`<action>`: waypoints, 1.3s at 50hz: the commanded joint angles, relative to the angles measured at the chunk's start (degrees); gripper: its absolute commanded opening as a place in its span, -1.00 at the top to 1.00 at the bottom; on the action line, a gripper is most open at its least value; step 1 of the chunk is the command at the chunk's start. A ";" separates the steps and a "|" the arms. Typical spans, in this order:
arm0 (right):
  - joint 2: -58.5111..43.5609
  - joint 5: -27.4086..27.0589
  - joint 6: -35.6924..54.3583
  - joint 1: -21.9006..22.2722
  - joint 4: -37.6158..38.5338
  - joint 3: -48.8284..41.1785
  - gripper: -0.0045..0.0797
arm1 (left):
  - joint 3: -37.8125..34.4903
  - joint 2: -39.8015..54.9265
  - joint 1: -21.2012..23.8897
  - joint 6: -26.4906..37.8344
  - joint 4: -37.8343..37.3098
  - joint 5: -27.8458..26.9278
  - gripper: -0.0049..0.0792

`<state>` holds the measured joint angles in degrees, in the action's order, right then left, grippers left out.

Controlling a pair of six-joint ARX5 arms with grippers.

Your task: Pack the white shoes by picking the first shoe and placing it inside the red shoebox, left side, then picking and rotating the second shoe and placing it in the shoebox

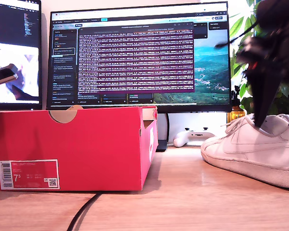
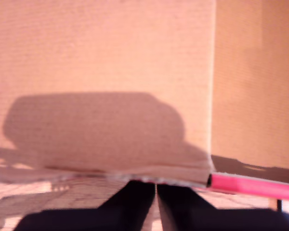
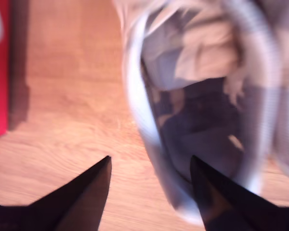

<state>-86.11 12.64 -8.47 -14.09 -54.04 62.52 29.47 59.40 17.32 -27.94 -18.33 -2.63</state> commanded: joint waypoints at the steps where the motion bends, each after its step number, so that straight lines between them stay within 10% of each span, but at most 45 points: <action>1: -1.36 -0.94 1.09 -1.18 0.46 -0.04 -0.25 | 0.20 0.28 0.11 -0.09 0.44 0.20 0.93; 21: -8.85 -4.74 5.77 -2.40 5.01 -0.04 -0.19 | 0.20 0.28 0.11 -0.11 0.37 0.17 0.93; 32: -9.31 -5.75 5.95 -2.40 10.23 -0.04 0.96 | 0.20 0.28 0.09 -0.11 0.31 0.17 0.93; 65: -9.18 4.79 -8.28 -6.01 5.40 15.82 0.92 | 0.20 0.28 0.09 -0.11 -0.02 0.74 0.93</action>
<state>-95.74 15.07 -15.55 -18.57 -49.45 75.13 29.47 59.40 17.32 -27.97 -18.61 -2.35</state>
